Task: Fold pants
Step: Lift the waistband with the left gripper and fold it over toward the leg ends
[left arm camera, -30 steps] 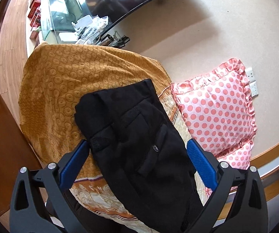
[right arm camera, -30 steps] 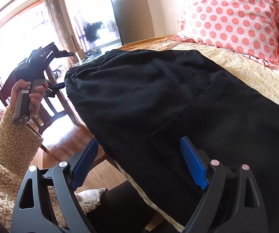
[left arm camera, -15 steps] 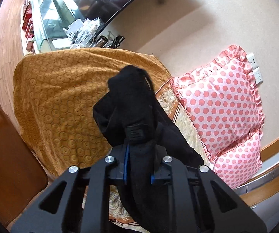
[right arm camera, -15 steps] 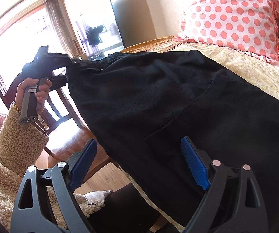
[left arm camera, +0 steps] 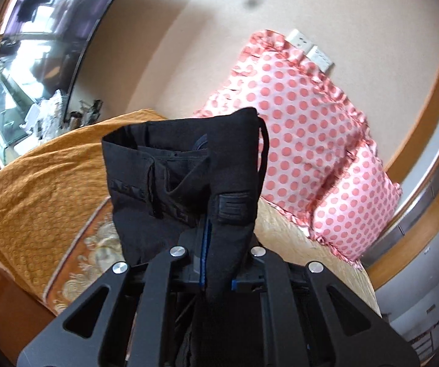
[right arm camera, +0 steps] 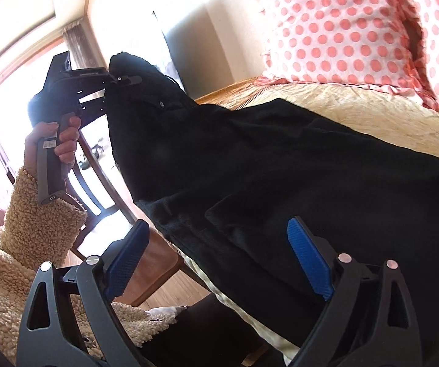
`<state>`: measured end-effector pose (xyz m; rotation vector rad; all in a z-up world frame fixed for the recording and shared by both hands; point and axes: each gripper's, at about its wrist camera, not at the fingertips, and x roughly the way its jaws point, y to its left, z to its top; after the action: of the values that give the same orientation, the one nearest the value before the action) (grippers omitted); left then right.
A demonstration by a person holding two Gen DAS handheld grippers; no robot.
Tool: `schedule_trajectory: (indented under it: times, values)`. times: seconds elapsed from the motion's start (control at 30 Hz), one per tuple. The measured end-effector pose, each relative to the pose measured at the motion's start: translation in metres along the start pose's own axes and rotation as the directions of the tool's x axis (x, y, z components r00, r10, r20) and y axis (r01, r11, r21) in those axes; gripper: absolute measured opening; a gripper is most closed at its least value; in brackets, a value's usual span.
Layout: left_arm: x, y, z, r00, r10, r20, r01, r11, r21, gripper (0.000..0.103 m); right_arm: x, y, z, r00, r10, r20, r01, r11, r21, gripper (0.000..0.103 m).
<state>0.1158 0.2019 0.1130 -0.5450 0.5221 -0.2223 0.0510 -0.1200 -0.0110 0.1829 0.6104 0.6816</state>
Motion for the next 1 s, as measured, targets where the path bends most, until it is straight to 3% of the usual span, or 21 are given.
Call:
schedule_trajectory:
  times: [0.17, 0.33, 0.43, 0.57, 0.67, 0.7, 0.73, 0.83, 0.87, 0.93, 1.0]
  values:
    - [0.021, -0.071, -0.009, 0.986, -0.157, -0.062, 0.164, 0.980, 0.112, 0.010, -0.024, -0.022, -0.006, 0.998, -0.043, 0.038, 0.040, 0.996, 0.075, 0.095]
    - [0.049, -0.142, -0.036, 0.939, -0.291, -0.185, 0.325, 0.927, 0.187, 0.010, -0.055, -0.042, -0.015, 0.991, -0.104, 0.082, 0.094, 0.988, 0.125, 0.095]
    - [0.069, -0.184, -0.067, 0.878, -0.374, -0.299, 0.440, 0.876, 0.196, 0.010, -0.077, -0.054, -0.023, 0.982, -0.153, 0.112, 0.135, 0.979, 0.155, 0.095]
    - [0.102, -0.228, -0.124, 0.769, -0.421, -0.481, 0.553, 0.816, 0.170, 0.010, -0.107, -0.070, -0.039, 0.968, -0.210, 0.137, 0.179, 0.961, 0.210, 0.099]
    - [0.135, -0.238, -0.166, 0.692, -0.372, -0.619, 0.548, 0.828, 0.115, 0.010, -0.128, -0.085, -0.052, 0.962, -0.228, 0.152, 0.182, 0.946, 0.267, 0.100]
    - [0.141, -0.238, -0.171, 0.680, -0.367, -0.634, 0.545, 0.832, 0.103, 0.010, -0.136, -0.090, -0.057, 0.961, -0.227, 0.159, 0.174, 0.941, 0.290, 0.100]
    - [0.141, -0.240, -0.174, 0.685, -0.362, -0.632, 0.544, 0.832, 0.111, 0.010, -0.143, -0.094, -0.060, 0.960, -0.223, 0.170, 0.163, 0.936, 0.311, 0.100]
    - [0.127, -0.258, -0.167, 0.745, -0.353, -0.566, 0.542, 0.815, 0.205, 0.010, -0.159, -0.105, -0.068, 0.953, -0.228, 0.199, 0.149, 0.925, 0.349, 0.100]
    - [0.122, -0.263, -0.166, 0.755, -0.359, -0.548, 0.548, 0.805, 0.228, 0.010, -0.163, -0.108, -0.071, 0.950, -0.238, 0.201, 0.154, 0.921, 0.359, 0.102]
    - [0.113, -0.269, -0.176, 0.749, -0.374, -0.547, 0.569, 0.786, 0.241, 0.011, -0.169, -0.114, -0.074, 0.946, -0.258, 0.196, 0.166, 0.905, 0.392, 0.102]
    - [0.119, -0.275, -0.190, 0.716, -0.368, -0.593, 0.591, 0.772, 0.234, 0.011, -0.171, -0.124, -0.078, 0.945, -0.262, 0.197, 0.155, 0.886, 0.438, 0.102]
